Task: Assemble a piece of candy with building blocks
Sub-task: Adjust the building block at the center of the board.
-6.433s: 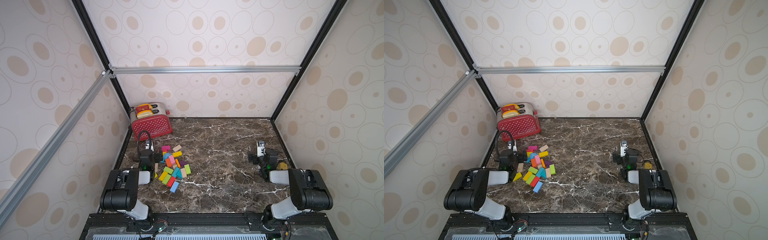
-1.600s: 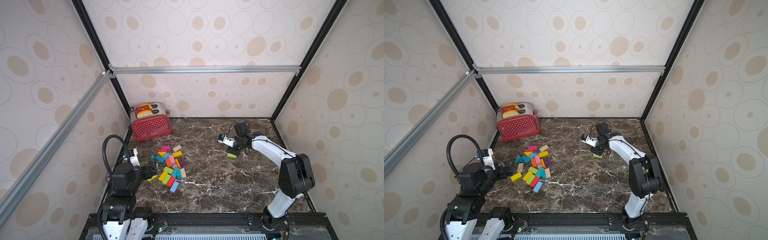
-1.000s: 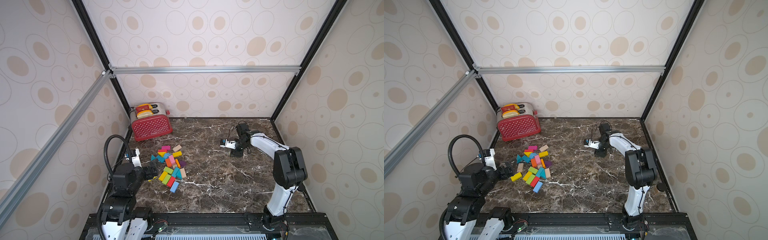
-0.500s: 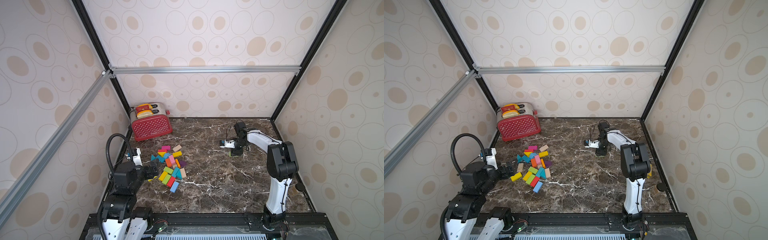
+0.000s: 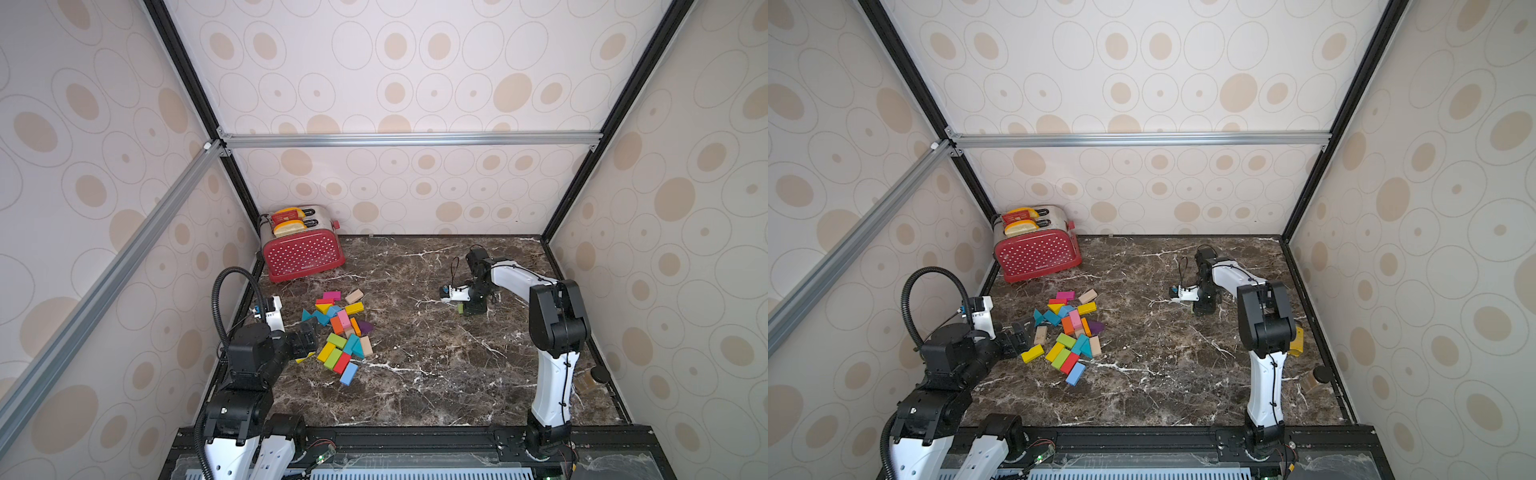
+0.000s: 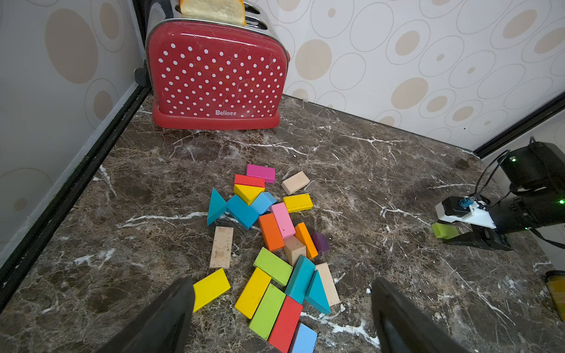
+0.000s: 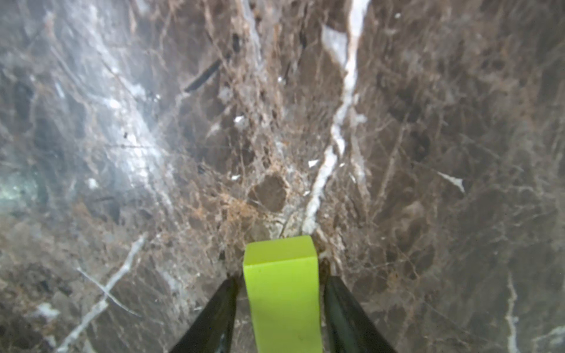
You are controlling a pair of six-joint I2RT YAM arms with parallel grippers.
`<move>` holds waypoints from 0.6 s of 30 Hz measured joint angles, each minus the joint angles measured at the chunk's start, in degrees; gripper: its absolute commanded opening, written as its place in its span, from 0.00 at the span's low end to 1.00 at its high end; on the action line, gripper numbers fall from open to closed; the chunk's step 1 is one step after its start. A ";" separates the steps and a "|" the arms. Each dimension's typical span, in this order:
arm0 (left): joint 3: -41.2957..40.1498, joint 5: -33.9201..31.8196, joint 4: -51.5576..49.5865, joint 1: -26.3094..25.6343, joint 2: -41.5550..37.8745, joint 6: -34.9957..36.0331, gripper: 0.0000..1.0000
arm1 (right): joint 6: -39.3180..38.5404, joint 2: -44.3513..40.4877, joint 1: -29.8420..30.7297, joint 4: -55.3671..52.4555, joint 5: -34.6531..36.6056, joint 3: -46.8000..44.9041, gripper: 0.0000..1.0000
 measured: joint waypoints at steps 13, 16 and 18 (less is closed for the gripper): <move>-0.11 0.00 0.02 0.00 -0.07 0.00 0.91 | 0.00 2.05 0.72 -1.68 -0.94 3.32 0.30; -0.15 0.00 0.02 0.00 -0.07 0.00 0.91 | -0.15 2.60 1.60 -1.97 -0.96 4.17 0.32; -0.22 0.00 0.02 0.00 -0.07 0.00 0.91 | -0.20 2.80 2.12 -1.97 -0.96 4.48 0.36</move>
